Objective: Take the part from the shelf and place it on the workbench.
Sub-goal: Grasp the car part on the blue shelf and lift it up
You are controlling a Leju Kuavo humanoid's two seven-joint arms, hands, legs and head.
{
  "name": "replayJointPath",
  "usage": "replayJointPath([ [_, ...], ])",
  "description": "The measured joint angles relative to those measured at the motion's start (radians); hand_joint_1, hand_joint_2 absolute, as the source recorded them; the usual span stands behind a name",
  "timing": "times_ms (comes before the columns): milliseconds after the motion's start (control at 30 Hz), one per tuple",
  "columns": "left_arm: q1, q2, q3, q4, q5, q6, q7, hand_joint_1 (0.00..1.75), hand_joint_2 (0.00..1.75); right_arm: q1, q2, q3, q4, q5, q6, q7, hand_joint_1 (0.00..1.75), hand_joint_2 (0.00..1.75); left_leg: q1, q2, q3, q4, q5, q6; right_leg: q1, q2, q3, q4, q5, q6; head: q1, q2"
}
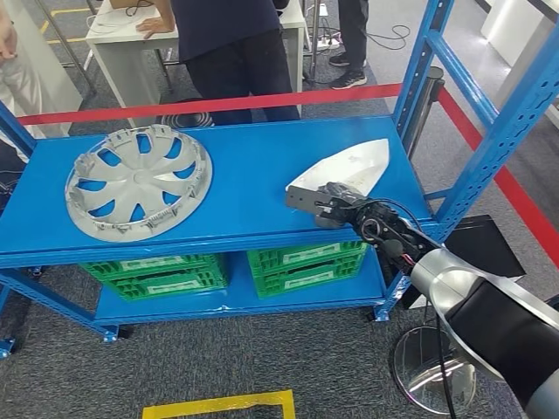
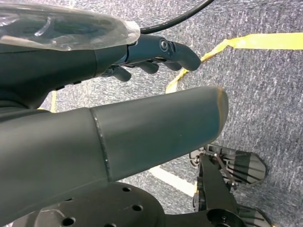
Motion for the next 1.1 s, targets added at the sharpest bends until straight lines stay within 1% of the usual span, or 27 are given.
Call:
replayJointPath([
  [367,0.000,-0.001,0.000,0.000,0.000,-0.001,-0.007,0.00,0.00,0.008,-0.010,0.000,-0.016,0.000,0.000,0.015,0.88,1.75,0.000,0.000,0.000,0.000,0.000,0.000,0.000,0.000,0.000,0.000,0.000,0.000,0.000,0.000],
  [500,0.000,-0.003,0.000,0.000,0.000,-0.001,-0.007,0.00,0.00,0.023,-0.026,-0.001,-0.052,0.000,0.006,0.059,1.02,1.75,0.000,0.000,0.000,0.000,0.000,0.000,0.000,0.000,0.000,0.000,0.000,0.000,0.000,0.000],
  [567,0.000,-0.004,0.000,0.000,0.000,-0.001,-0.008,0.00,0.00,0.027,-0.030,-0.001,-0.058,0.001,0.007,0.062,1.06,1.75,0.000,0.000,0.000,0.000,0.000,0.000,0.000,0.000,0.000,0.000,0.000,0.000,0.000,0.000],
  [933,0.000,-0.005,0.000,0.000,0.002,-0.001,-0.011,0.00,0.00,0.033,-0.034,-0.001,-0.064,0.005,0.008,0.057,1.02,1.75,0.000,0.000,0.000,0.000,0.000,0.000,0.000,0.000,0.000,0.000,0.000,0.000,0.000,0.000],
  [967,0.000,-0.006,0.000,0.000,0.003,-0.001,-0.012,0.00,0.00,0.033,-0.034,-0.001,-0.064,0.005,0.009,0.055,1.06,1.75,0.000,0.000,0.000,0.000,0.000,0.000,0.000,0.000,0.000,0.000,0.000,0.000,0.000,0.000],
  [1000,0.000,-0.006,0.000,0.000,0.003,-0.001,-0.012,0.00,0.00,0.033,-0.034,-0.001,-0.064,0.005,0.009,0.054,1.16,1.75,0.000,0.000,0.000,0.000,0.000,0.000,0.000,0.000,0.000,0.000,0.000,0.000,0.000,0.000],
  [1033,0.000,-0.006,0.000,0.000,0.003,-0.001,-0.012,0.00,0.00,0.033,-0.034,-0.001,-0.064,0.006,0.009,0.052,1.28,1.75,0.000,0.000,0.000,0.000,0.000,0.000,0.000,0.000,0.000,0.000,0.000,0.000,0.000,0.000],
  [1100,0.000,-0.006,0.000,0.000,0.005,-0.001,-0.013,0.00,0.00,0.033,-0.034,-0.001,-0.064,0.007,0.010,0.050,1.60,1.75,0.000,0.000,0.000,0.000,0.000,0.000,0.000,0.000,0.000,0.000,0.000,0.000,0.000,0.000],
])
